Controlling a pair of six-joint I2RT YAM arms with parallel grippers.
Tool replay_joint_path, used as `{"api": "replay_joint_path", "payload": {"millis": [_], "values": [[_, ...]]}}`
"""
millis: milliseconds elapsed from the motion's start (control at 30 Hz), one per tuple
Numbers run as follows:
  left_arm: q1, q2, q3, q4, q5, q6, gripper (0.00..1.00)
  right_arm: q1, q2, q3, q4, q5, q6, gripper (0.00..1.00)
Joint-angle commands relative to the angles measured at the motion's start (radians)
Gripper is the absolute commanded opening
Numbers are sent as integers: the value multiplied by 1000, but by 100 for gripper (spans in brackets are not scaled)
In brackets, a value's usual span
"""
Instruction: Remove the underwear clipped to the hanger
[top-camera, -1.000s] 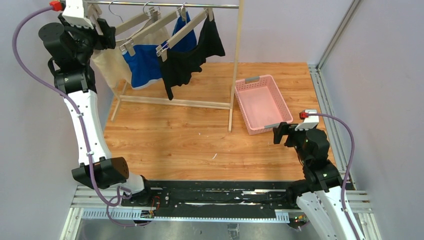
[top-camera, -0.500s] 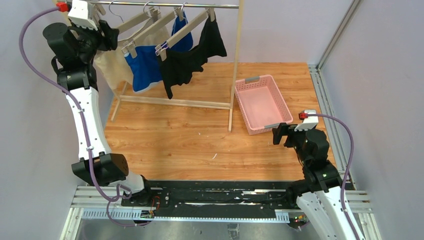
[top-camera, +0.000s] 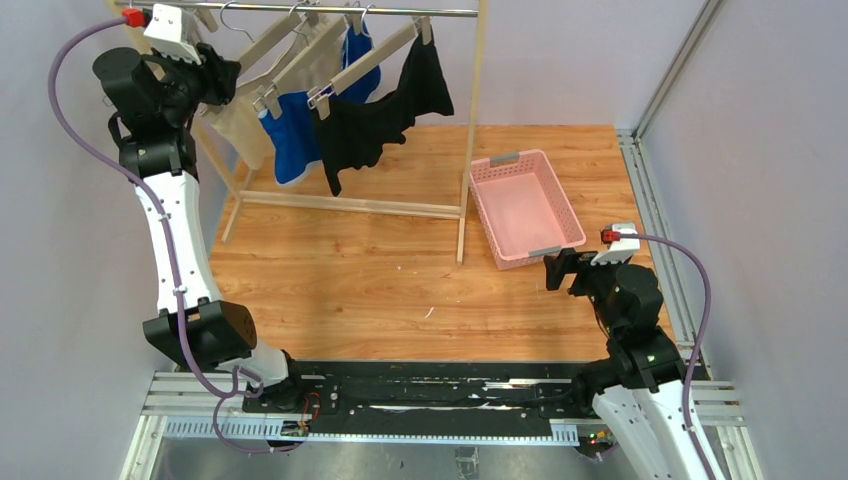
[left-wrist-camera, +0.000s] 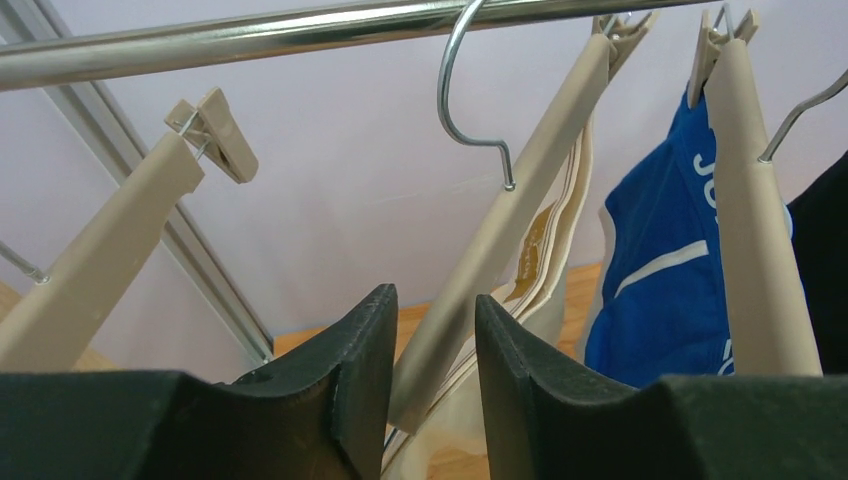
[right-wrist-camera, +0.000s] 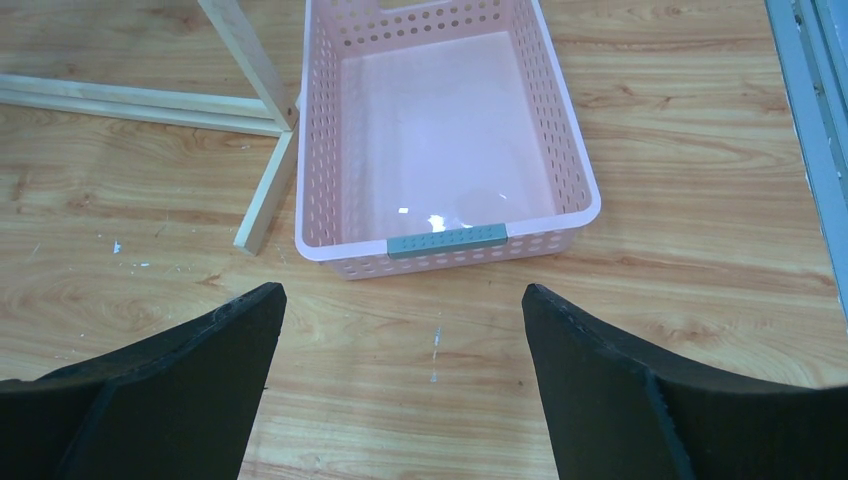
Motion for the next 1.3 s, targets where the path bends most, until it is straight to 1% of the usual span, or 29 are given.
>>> {"api": "replay_joint_path", "payload": {"millis": [0,100,300,467,800,867,967,1033,1067,1133,1267], "values": [[9,1,-17,31,34,-15,42,11,-22,-12,36,-19,8,91],[9,0,-28,46,50,-29,40,11,-18,-12,33,-25,8,91],[9,8,-38,73,70,-59,40,10,-15,-16,36,-30,7,91],[8,10,-53,93,90,-79,45,10,-16,-16,40,-37,6,91],[9,2,-85,116,92,-88,43,11,-20,-18,47,-46,1,91],[9,10,-85,118,92,-95,43,10,-21,-18,47,-51,0,91],[8,12,-95,129,91,-100,47,10,-19,-18,46,-55,-1,91],[9,14,-99,137,93,-100,45,11,-19,-21,47,-56,-3,91],[8,15,-99,140,95,-101,43,10,-18,-23,49,-58,-3,91],[8,18,-99,145,96,-104,35,11,-14,-22,51,-58,-3,91],[8,18,-99,153,90,-107,1,11,-10,-21,51,-58,-3,91]]}}
